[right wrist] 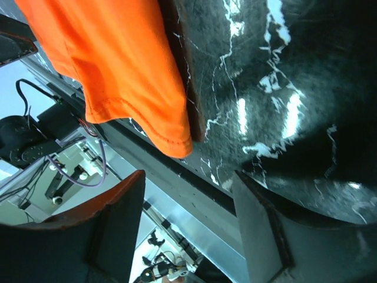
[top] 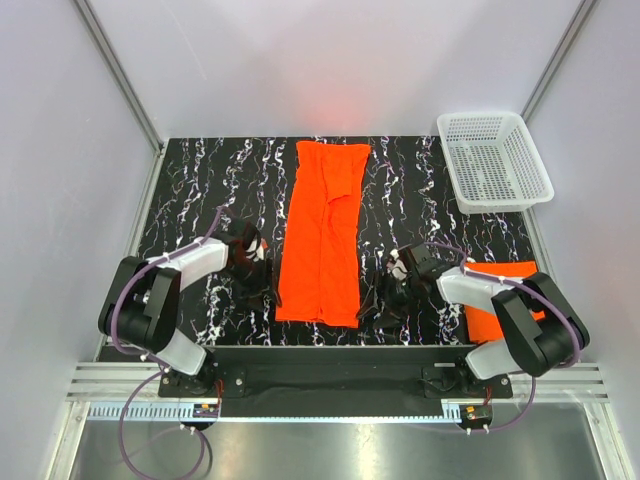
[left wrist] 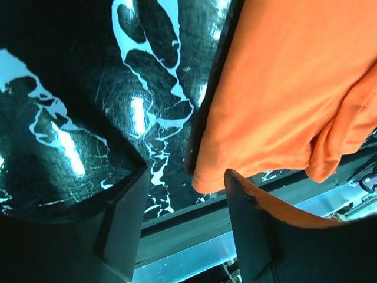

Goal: Fold and stack the t-shirts
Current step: Fold the tshirt

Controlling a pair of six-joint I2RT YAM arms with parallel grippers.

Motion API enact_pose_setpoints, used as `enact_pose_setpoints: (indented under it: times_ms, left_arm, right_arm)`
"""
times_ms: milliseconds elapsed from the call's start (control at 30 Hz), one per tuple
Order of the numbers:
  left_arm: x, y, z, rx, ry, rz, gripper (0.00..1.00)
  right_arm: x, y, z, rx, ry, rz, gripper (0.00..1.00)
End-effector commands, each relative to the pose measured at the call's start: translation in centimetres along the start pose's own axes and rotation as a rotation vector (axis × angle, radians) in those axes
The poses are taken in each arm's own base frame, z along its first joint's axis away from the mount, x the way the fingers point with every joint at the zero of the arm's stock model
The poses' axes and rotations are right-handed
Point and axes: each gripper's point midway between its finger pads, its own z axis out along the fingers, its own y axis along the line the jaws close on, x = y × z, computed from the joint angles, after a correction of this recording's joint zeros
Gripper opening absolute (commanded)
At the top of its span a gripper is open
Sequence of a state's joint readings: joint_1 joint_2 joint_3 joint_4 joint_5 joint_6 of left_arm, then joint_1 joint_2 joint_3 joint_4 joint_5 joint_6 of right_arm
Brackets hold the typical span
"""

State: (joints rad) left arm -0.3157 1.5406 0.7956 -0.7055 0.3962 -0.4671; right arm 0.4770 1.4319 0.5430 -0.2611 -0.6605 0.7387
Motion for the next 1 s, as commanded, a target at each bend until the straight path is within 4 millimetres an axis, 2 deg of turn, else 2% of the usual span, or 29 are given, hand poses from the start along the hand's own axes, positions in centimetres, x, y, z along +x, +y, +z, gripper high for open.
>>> enact_pose_setpoints:
  times_ms: [0, 133, 400, 600, 667, 700, 767, 800, 833, 867, 900, 967]
  left_arm:
    - [-0.3, -0.3, 0.5, 0.032, -0.010, 0.003, 0.59]
    - [0.4, -0.4, 1.1, 0.060, 0.006, -0.035, 0.58]
    - [2.0, 0.7, 2.6, 0.049, 0.030, -0.119, 0.55]
    - [2.4, 1.2, 3.1, 0.036, 0.035, -0.141, 0.50]
    - [2.5, 1.3, 3.1, 0.035, 0.036, -0.146, 0.47]
    - [2.6, 1.3, 3.1, 0.034, 0.036, -0.149, 0.41]
    - [2.7, 1.2, 3.1, 0.038, 0.035, -0.147, 0.34]
    - [2.8, 1.0, 3.1, 0.047, 0.035, -0.147, 0.29]
    - [3.0, 0.8, 3.1, 0.052, 0.041, -0.142, 0.20]
    - [3.1, 0.5, 3.0, 0.063, 0.042, -0.139, 0.16]
    - [3.6, 0.4, 3.0, 0.076, 0.044, -0.138, 0.13]
    - [4.1, -0.7, 3.0, 0.118, 0.042, -0.128, 0.05]
  right_arm:
    - [-0.8, 1.8, 1.0, -0.078, -0.025, -0.016, 0.66]
    - [-0.9, 1.5, 1.8, -0.069, -0.024, 0.001, 0.64]
    - [-1.0, 0.1, 3.1, -0.045, -0.035, 0.087, 0.57]
    - [-0.8, -1.0, 4.1, -0.027, -0.026, 0.118, 0.50]
    - [-0.7, -1.3, 4.2, -0.014, -0.029, 0.122, 0.43]
    - [-0.6, -1.6, 4.3, -0.003, -0.026, 0.130, 0.32]
    - [-0.2, -2.6, 4.2, 0.030, -0.032, 0.144, 0.14]
    - [-0.1, -2.7, 4.0, 0.034, -0.037, 0.142, 0.00]
    - [0.3, -3.2, 3.8, 0.053, -0.034, 0.156, 0.00]
    - [0.8, -3.7, 3.6, 0.067, -0.036, 0.162, 0.00]
    - [0.8, -3.0, 3.1, 0.041, -0.053, 0.145, 0.00]
    - [1.7, -3.5, 2.3, 0.065, -0.051, 0.156, 0.00]
